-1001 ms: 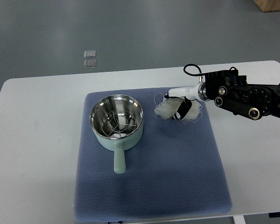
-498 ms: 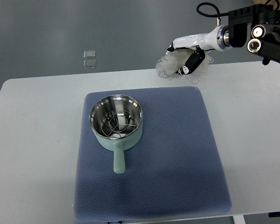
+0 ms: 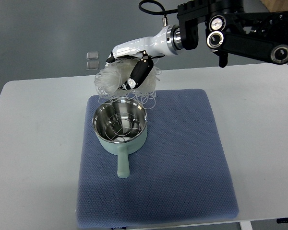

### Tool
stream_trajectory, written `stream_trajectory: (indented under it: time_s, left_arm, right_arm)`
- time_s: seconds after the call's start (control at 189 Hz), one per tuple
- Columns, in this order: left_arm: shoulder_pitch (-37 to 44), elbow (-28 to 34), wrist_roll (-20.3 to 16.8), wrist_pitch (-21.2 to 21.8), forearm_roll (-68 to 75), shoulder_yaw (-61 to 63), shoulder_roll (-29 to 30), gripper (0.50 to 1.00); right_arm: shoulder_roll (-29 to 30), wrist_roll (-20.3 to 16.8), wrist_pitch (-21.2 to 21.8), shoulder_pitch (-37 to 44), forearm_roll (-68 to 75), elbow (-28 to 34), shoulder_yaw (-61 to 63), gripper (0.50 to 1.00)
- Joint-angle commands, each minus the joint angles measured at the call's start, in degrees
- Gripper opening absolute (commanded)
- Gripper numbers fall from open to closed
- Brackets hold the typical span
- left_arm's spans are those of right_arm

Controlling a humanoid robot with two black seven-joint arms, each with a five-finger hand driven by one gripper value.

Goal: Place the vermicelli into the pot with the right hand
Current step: 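Lower the vermicelli into the green pot and open the right hand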

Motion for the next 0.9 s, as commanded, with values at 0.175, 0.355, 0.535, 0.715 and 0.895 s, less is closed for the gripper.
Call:
stream_trajectory:
  time_s: [0.175,0.355,0.535,0.715,0.895]
  left_arm:
    - [0.0,0.1,0.0,0.1,-0.1,0.0,0.0,1.0]
    - [0.0,0.2,0.0,0.0,-0.1,0.0,0.0,1.0]
    - [0.0,0.2,0.0,0.0,-0.1,0.0,0.0,1.0]
    - [0.0,0.0,0.0,0.0,-0.1,0.0,0.0,1.0]
    - [0.0,0.0,0.0,0.0,-0.1,0.0,0.0,1.0]
  right_arm:
    - [12.5,0.1,-3.1,-6.1,-2.6,-9.6,-2.4,0.5]
    - [14.9,0.1,-4.0,-9.5,-3.7,-12.0,-2.4,0.5]
    - [15.1,0.2,-4.8,-11.8,-6.7,-12.5,-2.4,0.5]
    - [15.1,0.1,-5.0,-12.0,-6.7,-13.4,-2.5,0.5]
    - [15.1,-1.1,-5.6,-11.9,-7.2,-15.7,-2.7,0.5]
